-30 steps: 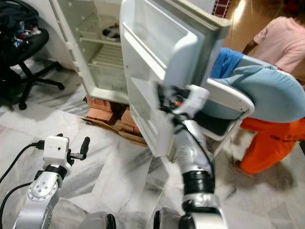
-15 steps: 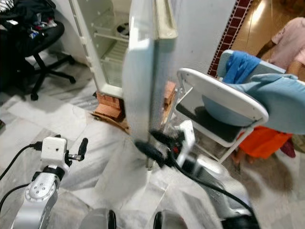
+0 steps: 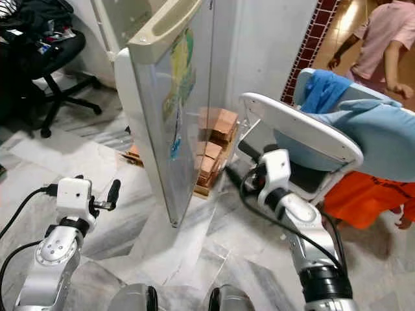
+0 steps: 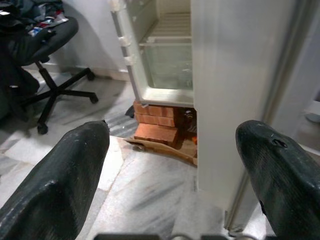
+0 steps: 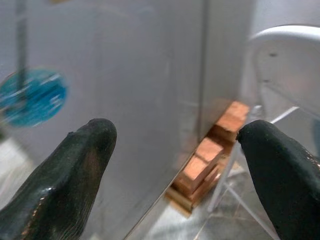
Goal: Restocking fridge
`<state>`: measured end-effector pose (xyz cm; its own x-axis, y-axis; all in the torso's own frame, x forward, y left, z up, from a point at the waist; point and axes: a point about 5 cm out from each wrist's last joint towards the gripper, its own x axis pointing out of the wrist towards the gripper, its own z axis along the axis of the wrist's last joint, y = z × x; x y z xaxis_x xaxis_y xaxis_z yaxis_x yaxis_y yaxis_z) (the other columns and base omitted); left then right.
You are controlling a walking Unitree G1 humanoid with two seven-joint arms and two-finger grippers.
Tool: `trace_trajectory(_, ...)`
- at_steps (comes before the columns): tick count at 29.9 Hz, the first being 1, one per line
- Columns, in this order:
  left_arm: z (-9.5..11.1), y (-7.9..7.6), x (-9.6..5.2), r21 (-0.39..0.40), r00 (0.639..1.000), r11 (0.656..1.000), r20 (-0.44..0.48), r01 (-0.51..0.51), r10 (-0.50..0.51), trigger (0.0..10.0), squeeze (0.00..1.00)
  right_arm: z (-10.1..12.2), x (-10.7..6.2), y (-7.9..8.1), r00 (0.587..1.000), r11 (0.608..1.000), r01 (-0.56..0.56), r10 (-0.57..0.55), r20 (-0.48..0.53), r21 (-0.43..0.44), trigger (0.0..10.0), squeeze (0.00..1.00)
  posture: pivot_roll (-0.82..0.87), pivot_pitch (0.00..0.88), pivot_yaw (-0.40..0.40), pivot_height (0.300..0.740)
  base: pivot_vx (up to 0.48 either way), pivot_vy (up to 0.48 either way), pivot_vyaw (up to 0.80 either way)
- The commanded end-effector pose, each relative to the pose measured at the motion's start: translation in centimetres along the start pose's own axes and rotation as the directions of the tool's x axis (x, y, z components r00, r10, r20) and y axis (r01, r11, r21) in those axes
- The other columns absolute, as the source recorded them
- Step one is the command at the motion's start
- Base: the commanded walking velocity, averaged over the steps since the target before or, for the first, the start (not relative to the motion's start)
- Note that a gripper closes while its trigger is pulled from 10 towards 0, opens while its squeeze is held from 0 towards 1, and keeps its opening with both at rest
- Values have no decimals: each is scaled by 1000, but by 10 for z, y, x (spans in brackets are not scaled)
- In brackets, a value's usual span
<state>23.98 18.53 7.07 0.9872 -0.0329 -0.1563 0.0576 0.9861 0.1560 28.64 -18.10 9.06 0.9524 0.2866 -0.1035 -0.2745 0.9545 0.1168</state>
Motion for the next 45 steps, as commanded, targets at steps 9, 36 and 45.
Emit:
trace_trajectory(9,11,-4,21,25,999,1000,51,13,-14,10000,0,0,5,2,973,977,211,-214,89,39,10000,0,-26,40,11,740,0,480,0)
trace_trajectory(36,20,0,46,-14,989,999,142,-39,41,10000,0,10,11,-20,916,929,368,-370,155,41,10000,0,-51,0,7,740,0,480,-401)
trace_trajectory(45,12,0,39,-28,991,999,129,-32,36,10000,0,-12,0,-15,924,929,369,-370,96,32,10000,0,-56,13,7,740,0,480,0)
